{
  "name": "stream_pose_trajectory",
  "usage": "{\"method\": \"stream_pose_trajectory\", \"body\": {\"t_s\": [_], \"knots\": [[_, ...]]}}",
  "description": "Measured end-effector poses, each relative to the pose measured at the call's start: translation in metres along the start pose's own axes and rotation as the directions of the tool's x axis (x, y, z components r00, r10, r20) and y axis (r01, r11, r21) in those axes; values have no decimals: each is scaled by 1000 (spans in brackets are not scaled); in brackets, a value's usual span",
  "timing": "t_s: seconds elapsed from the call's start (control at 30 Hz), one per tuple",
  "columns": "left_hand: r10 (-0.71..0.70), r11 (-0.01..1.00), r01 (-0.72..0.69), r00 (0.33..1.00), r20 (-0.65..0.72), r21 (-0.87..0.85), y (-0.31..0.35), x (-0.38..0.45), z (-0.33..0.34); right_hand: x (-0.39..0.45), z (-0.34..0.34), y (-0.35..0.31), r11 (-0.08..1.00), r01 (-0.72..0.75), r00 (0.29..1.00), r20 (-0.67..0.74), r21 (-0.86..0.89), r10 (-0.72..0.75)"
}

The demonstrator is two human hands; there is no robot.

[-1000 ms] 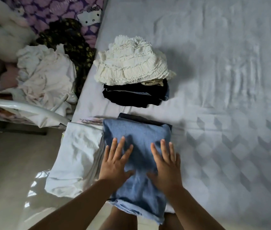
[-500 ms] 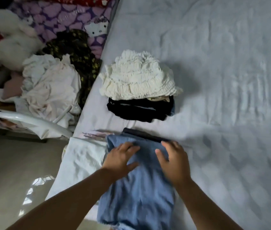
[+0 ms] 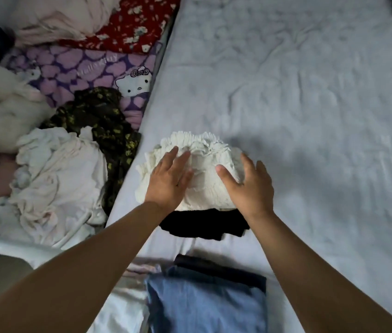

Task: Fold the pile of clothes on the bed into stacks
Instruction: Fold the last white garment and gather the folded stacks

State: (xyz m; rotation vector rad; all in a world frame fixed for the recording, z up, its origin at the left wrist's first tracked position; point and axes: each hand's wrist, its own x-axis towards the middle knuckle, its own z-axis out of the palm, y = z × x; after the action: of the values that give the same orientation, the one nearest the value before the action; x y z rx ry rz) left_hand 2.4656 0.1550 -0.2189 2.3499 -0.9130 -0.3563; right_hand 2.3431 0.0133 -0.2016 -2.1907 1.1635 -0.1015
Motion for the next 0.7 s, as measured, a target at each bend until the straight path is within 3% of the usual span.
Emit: {"method": "stream_pose_trajectory", "body": {"t_s": [0.1, 0.17, 0.23, 0.3, 0.4, 0.47, 0.57, 0.6, 0.7], "knots": [[-29, 996, 27, 999, -26, -85, -20, 17, 10, 24, 17, -4, 984, -152, 970, 176, -92, 166], [-131, 983, 123, 990, -50, -138, -34, 26, 15, 35, 29, 6, 968, -231, 943, 224, -96, 248], [-251, 966, 249, 968, -17, -70, -45, 32, 20, 39, 37, 19, 941, -336, 897, 291, -42, 333], [-398, 917, 399, 916, 49, 0, -50, 38, 24, 44, 43, 27, 910, -415, 855, 344, 7, 387], [-598, 758, 632, 773, 212, -162, -59, 47, 29, 56, 51, 35, 856, -505, 815, 389, 109, 430], [-587, 670, 668, 744, 320, -323, -67, 52, 30, 64, 54, 39, 816, -541, 796, 437, 204, 419], [-487, 518, 648, 760, 430, -559, -72, 56, 28, 70, 55, 40, 762, -552, 802, 466, 339, 374], [-468, 533, 631, 775, 425, -563, -71, 56, 27, 71, 57, 40, 764, -543, 812, 447, 348, 374], [-489, 705, 557, 830, 267, -440, -64, 49, 28, 64, 60, 28, 854, -471, 865, 309, 223, 396]]}}
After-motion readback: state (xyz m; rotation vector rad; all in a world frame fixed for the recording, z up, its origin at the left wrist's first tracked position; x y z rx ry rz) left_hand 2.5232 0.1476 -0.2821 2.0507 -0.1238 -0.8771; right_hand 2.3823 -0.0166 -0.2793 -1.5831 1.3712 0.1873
